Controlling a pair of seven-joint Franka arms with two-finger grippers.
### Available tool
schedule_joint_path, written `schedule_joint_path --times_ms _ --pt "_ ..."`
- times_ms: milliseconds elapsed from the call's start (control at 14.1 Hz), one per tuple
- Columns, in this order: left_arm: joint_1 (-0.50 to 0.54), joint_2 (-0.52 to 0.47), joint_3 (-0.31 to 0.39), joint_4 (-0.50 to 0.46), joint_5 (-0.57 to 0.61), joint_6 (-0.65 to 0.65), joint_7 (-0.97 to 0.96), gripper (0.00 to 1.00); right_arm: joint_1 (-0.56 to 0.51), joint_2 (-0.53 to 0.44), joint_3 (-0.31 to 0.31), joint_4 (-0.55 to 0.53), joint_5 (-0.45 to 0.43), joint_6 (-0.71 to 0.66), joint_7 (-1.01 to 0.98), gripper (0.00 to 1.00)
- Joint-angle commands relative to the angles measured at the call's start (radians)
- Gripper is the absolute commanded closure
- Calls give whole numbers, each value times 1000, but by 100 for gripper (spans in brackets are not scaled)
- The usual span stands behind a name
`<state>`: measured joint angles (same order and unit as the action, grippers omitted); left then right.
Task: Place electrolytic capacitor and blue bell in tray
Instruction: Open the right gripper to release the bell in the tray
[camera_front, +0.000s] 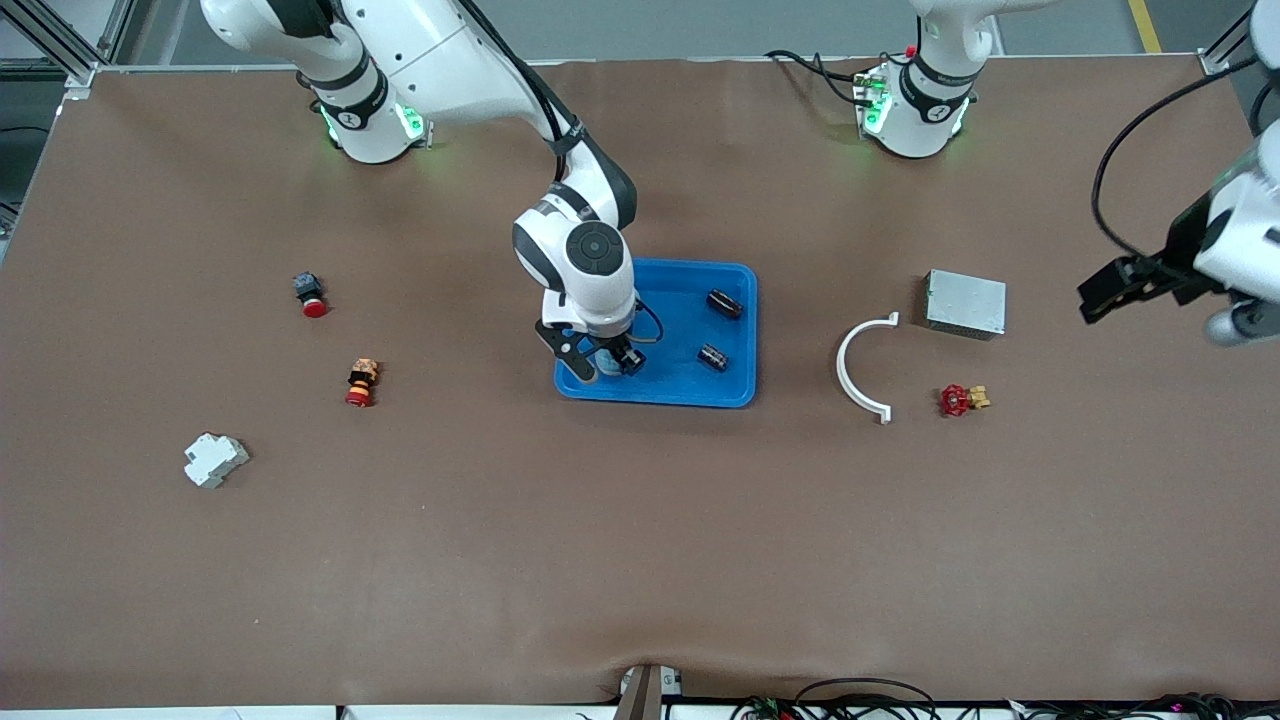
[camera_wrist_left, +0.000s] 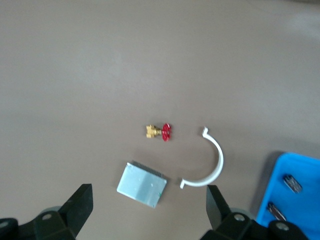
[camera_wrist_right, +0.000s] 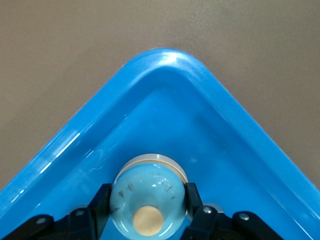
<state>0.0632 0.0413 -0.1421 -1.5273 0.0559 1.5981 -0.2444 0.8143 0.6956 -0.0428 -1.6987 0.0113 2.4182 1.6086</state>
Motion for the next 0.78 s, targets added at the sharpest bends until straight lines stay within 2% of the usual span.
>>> schedule_joint_path --times_ms 0,71,142,284,710 --pt "-68 -118 90 -114 -50 2 68 0 12 35 -11 42 -21 -2 33 100" --pt "-71 -136 88 -131 -47 0 68 0 12 35 -12 42 -22 -1 31 32" --pt "-69 -139 87 -132 -47 0 74 0 16 35 -14 42 -28 -1 33 0" --pt "-71 -143 87 -129 -47 -3 73 0 17 36 -14 42 -63 1 33 0" --pt "-75 -140 85 -125 -45 -16 74 0 17 27 -14 43 -67 -10 24 0"
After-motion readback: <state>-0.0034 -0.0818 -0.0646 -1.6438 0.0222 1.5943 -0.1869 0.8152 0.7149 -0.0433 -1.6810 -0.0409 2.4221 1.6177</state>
